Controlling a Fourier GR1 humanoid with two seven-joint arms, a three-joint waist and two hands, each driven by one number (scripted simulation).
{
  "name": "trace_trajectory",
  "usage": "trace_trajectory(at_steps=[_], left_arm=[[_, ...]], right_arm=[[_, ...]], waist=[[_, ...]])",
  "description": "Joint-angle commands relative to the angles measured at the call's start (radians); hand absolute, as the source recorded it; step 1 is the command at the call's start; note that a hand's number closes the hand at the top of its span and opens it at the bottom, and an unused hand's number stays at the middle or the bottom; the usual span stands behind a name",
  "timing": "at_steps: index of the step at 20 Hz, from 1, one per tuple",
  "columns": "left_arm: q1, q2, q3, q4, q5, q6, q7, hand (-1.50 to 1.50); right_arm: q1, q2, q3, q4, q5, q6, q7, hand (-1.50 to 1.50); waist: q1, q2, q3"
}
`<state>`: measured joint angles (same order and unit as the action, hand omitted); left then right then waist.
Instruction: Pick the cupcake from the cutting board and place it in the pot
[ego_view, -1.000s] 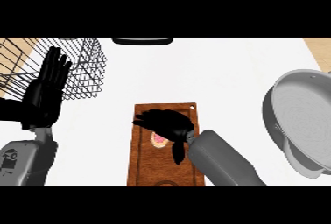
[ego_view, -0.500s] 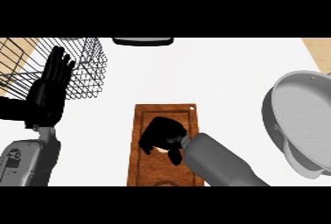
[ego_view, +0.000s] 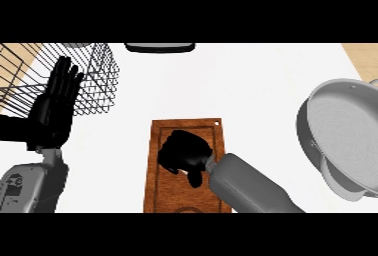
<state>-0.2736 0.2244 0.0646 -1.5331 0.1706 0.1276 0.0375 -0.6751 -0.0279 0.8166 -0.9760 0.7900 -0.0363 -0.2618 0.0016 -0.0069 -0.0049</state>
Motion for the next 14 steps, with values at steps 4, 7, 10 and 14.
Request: trace_trajectory(at_steps=[4,7,10,14], left_arm=[[0.015,-0.003,-0.001,0.004,-0.009,-0.005,-0.015,0.00],[0.003,0.008,0.012,0.006,-0.010,0.009,0.012,0.00],[0.019,0.019,0.033,0.009,0.007,-0.004,0.002,0.00],[0.018,0.023,0.021,-0.005,-0.001,-0.003,0.024,0.00]], right_arm=[[0.002,0.025,-0.152,-0.094,0.011,-0.082,0.345,1.50],[0.004,0.026,-0.236,-0.047,0.065,-0.162,0.614,1.50],[-0.028,0.027,-0.273,-0.047,0.128,-0.260,0.859,1.50],[-0.082,0.028,-0.267,-0.065,0.321,-0.326,1.166,1.50]], waist=[[-0.006,0.004,0.004],[-0.033,-0.003,0.002],[-0.018,-0.009,0.000],[-0.030,-0.019,0.001]])
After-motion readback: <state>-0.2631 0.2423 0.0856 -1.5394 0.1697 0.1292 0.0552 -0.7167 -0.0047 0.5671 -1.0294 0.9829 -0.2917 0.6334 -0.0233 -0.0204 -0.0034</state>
